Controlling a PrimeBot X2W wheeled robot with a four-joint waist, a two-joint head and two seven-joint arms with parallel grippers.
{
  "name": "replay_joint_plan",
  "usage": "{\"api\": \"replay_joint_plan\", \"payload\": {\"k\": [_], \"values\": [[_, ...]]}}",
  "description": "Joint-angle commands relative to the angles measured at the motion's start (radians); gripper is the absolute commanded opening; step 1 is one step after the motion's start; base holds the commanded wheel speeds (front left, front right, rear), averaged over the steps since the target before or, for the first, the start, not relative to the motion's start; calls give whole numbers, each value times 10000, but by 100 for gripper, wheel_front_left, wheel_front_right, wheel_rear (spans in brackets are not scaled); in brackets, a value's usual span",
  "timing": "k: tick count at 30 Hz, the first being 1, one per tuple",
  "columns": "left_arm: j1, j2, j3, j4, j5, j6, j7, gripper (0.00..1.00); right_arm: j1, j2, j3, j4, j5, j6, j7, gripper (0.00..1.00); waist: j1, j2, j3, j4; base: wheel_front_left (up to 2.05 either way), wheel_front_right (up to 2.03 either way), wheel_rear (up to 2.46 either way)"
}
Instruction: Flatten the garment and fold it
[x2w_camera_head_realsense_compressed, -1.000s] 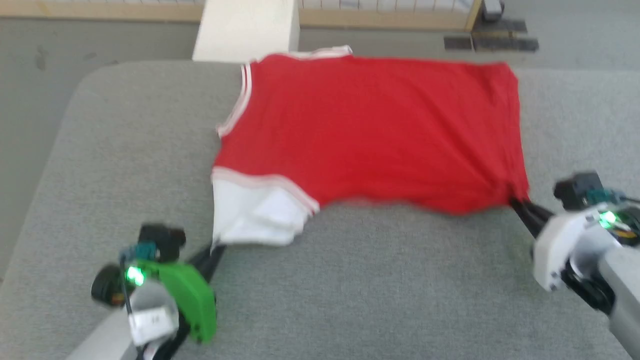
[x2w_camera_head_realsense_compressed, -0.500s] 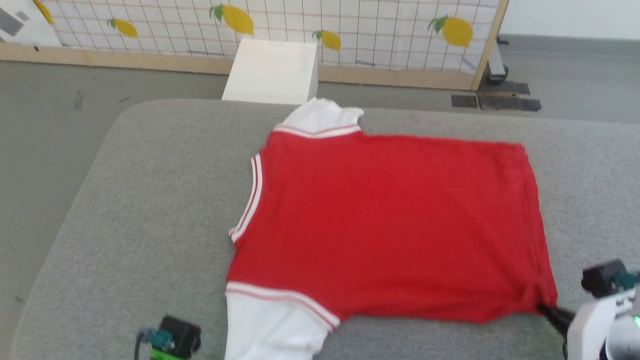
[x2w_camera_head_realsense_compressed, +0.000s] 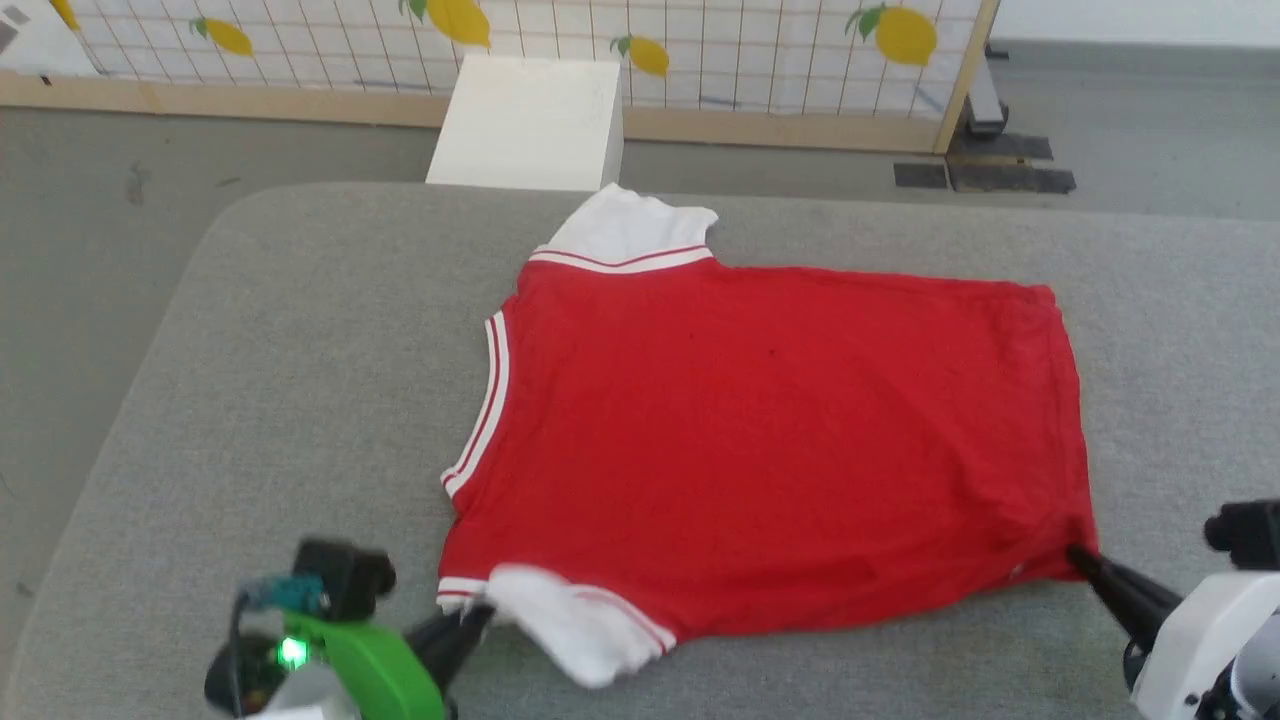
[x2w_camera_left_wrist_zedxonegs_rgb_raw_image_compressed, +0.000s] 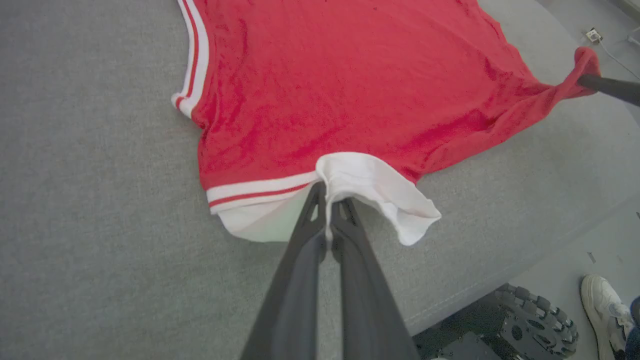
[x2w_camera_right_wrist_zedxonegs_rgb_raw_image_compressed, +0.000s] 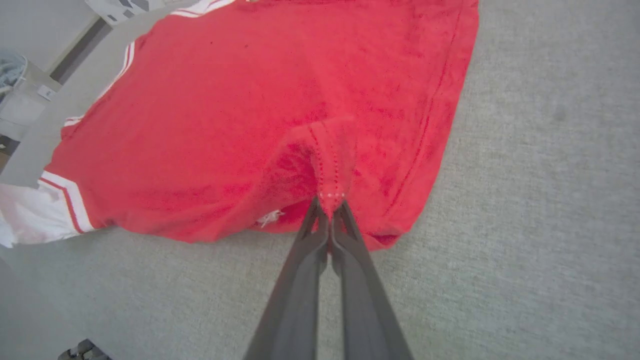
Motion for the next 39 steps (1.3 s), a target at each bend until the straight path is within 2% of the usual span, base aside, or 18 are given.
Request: {"api": "replay_joint_plan", "payload": {"k": [1, 7, 14, 24, 33, 34, 35, 36, 37, 39], "values": [[-449, -179, 185, -62, 165, 66, -203, 0, -166, 62, -192, -133, -41, -15, 37, 0, 1, 33, 296, -40, 0, 0, 0], [-1762, -932, 852, 206, 206, 142, -967, 0, -668, 304, -804, -409, -215, -15, 342, 0, 1, 33, 950, -107, 0, 0, 0], [-3307, -1611, 1060, 1436, 491, 128, -1345, 0, -1411, 529, -949, -168, -719, -15, 948, 0, 1, 33, 1571, -357, 0, 0, 0], [-4764, -2005, 772, 4026, 1054, 8, -1314, 0, -2569, 1066, -1053, 786, -1498, -15, 1283, 0, 1, 33, 2194, -728, 0, 0, 0], [-5518, -2470, 349, 6133, 1413, -245, -1463, 0, -3492, 1303, -560, 1717, -2314, -15, 1113, 0, 1, 33, 2299, -779, 0, 0, 0], [-5586, -2532, 281, 6332, 1468, -251, -1468, 29, -3552, 1269, -459, 1793, -2479, -15, 1053, 0, 1, 33, 2271, -759, 0, 0, 0], [-5631, -2594, 260, 6471, 1501, -232, -1524, 88, -3589, 1265, -429, 1861, -2589, -15, 991, 0, 1, 33, 2240, -737, 0, 0, 0], [-5665, -2683, 251, 6638, 1500, -222, -1595, 100, -3621, 1287, -411, 1931, -2720, -15, 888, 89, 1, 33, 2189, -715, 0, 0, 0], [-5685, -2763, 222, 6792, 1504, -241, -1660, 100, -3636, 1324, -376, 1978, -2825, -15, 788, 100, 1, 33, 2114, -694, 0, 0, 0], [-5677, -2901, 200, 6973, 1500, -273, -1848, 100, -3620, 1347, -295, 1994, -3004, -15, 650, 100, 1, 33, 1958, -655, 0, 0, 0]]}}
